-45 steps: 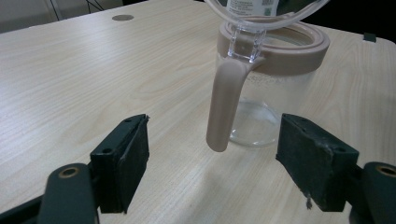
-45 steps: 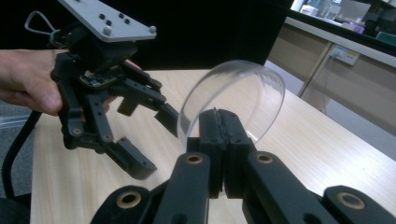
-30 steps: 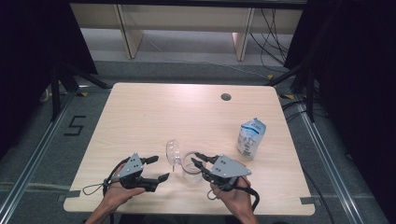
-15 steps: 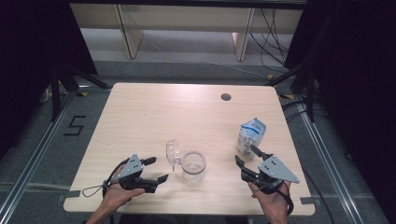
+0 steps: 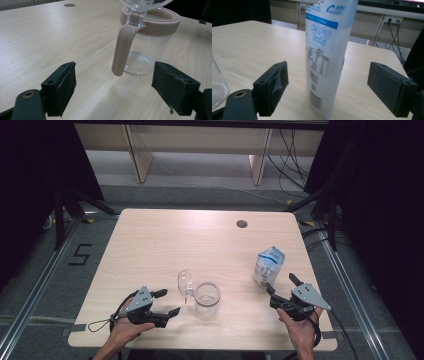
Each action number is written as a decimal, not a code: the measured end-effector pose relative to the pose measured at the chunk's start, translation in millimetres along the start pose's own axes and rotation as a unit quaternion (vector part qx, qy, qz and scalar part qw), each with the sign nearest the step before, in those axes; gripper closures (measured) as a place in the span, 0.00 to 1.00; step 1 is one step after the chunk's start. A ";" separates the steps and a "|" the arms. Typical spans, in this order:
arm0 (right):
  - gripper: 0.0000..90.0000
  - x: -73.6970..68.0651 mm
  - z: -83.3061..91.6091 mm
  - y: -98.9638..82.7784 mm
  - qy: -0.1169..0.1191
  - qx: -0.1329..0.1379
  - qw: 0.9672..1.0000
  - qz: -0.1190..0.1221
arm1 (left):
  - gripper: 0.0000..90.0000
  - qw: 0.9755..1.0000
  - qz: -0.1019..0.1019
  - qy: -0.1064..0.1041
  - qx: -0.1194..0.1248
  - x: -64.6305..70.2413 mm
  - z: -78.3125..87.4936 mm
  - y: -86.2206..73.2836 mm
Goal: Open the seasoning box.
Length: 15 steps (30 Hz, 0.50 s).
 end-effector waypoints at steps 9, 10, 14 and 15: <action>0.18 9.8 -12.6 -10.1 -0.004 -0.004 1.000 -0.007 | 0.21 1.000 0.001 -0.002 0.000 2.8 -0.6 0.3; 0.18 10.5 -14.6 -10.5 -0.005 -0.002 1.000 -0.008 | 0.21 1.000 0.000 -0.003 0.001 3.1 -0.7 0.4; 0.18 11.1 -21.2 -11.7 0.002 0.001 1.000 -0.004 | 0.21 1.000 0.000 -0.005 0.000 3.7 -1.1 0.2; 0.18 10.9 -24.4 -12.3 0.007 0.003 1.000 -0.003 | 0.21 1.000 0.000 -0.005 -0.001 3.7 -1.1 0.3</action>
Point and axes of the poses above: each handheld gripper's, and its own axes: z roughly backward along the jaws, y roughly out of its top, x roughly to its right, the point moved 9 cm from there along -z, roughly forward along the jaws, and after that the axes turned 9 degrees about x, right-handed, at the moved point
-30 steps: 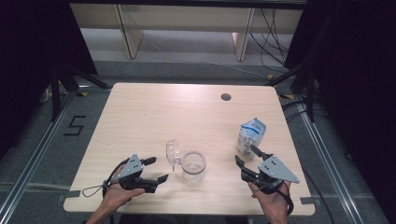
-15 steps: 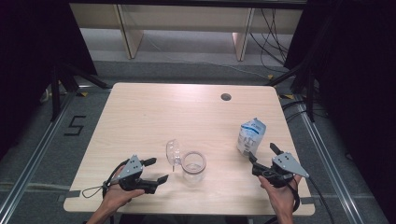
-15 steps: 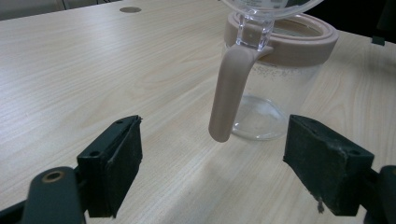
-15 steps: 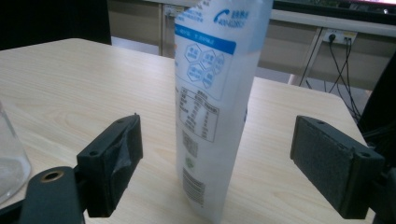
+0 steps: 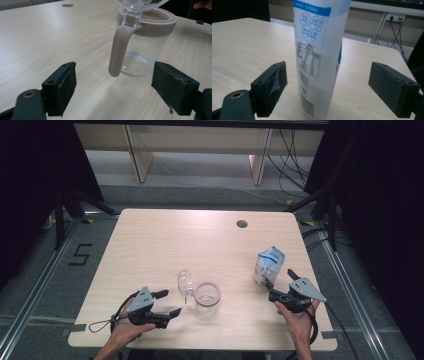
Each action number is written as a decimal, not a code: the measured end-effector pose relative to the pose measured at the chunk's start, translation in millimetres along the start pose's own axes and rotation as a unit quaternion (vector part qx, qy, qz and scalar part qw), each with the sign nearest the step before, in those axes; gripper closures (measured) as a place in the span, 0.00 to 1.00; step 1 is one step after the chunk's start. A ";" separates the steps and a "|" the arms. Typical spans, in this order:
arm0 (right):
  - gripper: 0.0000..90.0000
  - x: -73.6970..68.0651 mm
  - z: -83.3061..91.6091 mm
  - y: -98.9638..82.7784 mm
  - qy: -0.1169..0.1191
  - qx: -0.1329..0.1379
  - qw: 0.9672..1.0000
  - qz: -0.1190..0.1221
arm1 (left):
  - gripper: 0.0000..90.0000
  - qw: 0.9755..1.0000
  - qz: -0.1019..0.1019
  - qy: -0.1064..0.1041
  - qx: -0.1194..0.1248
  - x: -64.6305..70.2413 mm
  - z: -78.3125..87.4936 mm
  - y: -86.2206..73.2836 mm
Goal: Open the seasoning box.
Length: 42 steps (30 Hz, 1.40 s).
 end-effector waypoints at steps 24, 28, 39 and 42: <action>0.20 -3.6 -42.9 -26.4 0.016 -0.022 0.999 0.019 | 0.21 1.000 0.002 0.001 -0.005 1.4 -0.6 -0.4; 0.22 -6.3 -47.8 -27.6 0.024 -0.019 0.999 0.012 | 0.21 1.000 0.002 -0.001 -0.005 1.7 -0.7 -0.7; 0.25 -7.3 -54.3 -32.8 0.021 -0.027 0.999 0.011 | 0.20 1.000 0.011 -0.003 -0.008 3.0 -1.8 -2.2; 0.26 -6.9 -55.1 -32.4 0.021 -0.027 0.999 0.011 | 0.20 1.000 0.005 -0.004 -0.013 3.4 -1.6 -3.0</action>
Point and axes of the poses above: each handheld gripper's, and its own axes: z roughly backward along the jaws, y roughly out of its top, x roughly to its right, the point moved 9 cm from there along -z, roughly forward along the jaws, and after that the axes turned 9 degrees about x, right-handed, at the moved point
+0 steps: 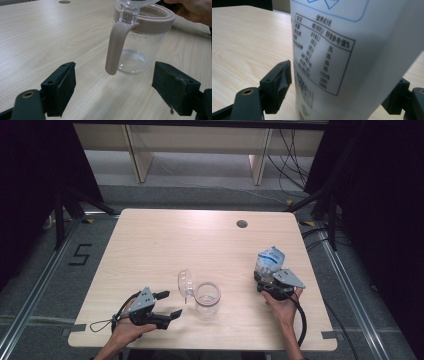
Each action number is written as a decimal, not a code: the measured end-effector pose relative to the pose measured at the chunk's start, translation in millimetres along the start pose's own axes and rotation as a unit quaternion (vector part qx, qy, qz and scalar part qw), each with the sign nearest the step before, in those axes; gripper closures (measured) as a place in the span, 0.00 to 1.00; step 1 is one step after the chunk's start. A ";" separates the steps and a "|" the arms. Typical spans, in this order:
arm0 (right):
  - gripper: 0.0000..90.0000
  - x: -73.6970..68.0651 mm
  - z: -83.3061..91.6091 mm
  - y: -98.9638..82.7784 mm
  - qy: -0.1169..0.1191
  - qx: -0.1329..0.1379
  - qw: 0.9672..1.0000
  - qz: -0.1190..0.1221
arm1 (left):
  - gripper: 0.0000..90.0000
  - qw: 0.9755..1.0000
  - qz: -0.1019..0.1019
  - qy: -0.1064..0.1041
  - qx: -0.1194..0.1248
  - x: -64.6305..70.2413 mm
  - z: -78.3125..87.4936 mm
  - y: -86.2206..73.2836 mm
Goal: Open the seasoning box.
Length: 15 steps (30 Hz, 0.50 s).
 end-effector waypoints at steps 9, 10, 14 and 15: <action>0.28 1.0 -3.6 0.0 -0.002 -0.001 1.000 0.000 | 0.20 1.000 -0.001 -0.005 0.002 0.9 -0.6 0.5; 0.28 1.4 -3.8 0.0 -0.005 -0.003 1.000 -0.001 | 0.20 1.000 0.003 0.001 -0.001 0.7 -0.3 0.0; 0.29 0.7 -5.9 0.8 -0.006 -0.003 1.000 -0.004 | 0.20 1.000 0.002 0.001 -0.004 1.0 -0.2 -0.7; 0.29 -0.3 -7.5 0.5 -0.002 -0.004 1.000 -0.002 | 0.20 1.000 0.002 0.000 -0.004 1.1 -0.2 -0.5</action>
Point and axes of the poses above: each handheld gripper's, and its own axes: z roughly backward along the jaws, y roughly out of its top, x roughly to its right, the point moved 9 cm from there along -z, roughly forward along the jaws, and after that the axes turned 9 degrees about x, right-handed, at the moved point
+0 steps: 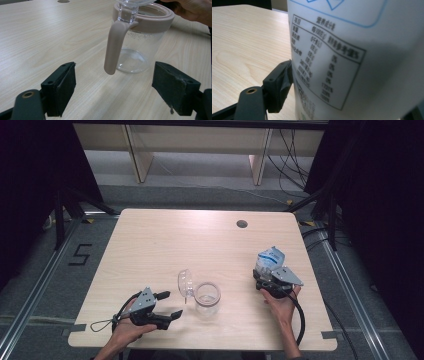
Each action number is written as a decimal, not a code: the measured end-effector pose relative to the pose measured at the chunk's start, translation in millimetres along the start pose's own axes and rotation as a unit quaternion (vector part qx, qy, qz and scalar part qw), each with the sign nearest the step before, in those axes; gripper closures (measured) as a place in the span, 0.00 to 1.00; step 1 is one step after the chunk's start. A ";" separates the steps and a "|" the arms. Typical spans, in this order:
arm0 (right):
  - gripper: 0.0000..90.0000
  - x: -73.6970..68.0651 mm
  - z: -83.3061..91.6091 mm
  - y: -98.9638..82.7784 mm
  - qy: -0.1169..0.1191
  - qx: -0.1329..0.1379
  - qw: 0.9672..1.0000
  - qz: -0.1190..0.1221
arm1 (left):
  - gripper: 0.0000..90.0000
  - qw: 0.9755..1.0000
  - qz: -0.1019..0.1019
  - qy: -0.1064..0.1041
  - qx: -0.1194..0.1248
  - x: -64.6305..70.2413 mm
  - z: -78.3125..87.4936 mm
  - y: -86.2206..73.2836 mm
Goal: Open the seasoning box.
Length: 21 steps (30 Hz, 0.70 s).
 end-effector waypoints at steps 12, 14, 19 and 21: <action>0.35 -0.6 -1.6 -1.1 0.002 -0.010 1.000 -0.005 | 0.20 1.000 0.005 -0.004 0.006 0.6 -0.8 1.0; 0.36 -3.8 -1.2 -2.2 0.001 -0.017 1.000 -0.017 | 0.20 1.000 0.005 -0.005 0.006 0.8 -0.7 1.1; 0.36 -2.2 -2.5 -2.0 0.005 -0.016 1.000 -0.010 | 0.20 1.000 -0.007 -0.007 0.006 -0.8 -0.2 1.9; 0.37 -2.2 -2.7 -1.9 0.007 -0.015 1.000 -0.012 | 0.20 1.000 -0.003 -0.005 0.006 -0.3 -0.1 1.9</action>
Point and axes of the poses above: each handheld gripper's, and its own axes: z roughly backward along the jaws, y roughly out of its top, x roughly to its right, the point moved 9 cm from there along -z, roughly forward along the jaws, and after that the axes turned 9 degrees about x, right-handed, at the moved point
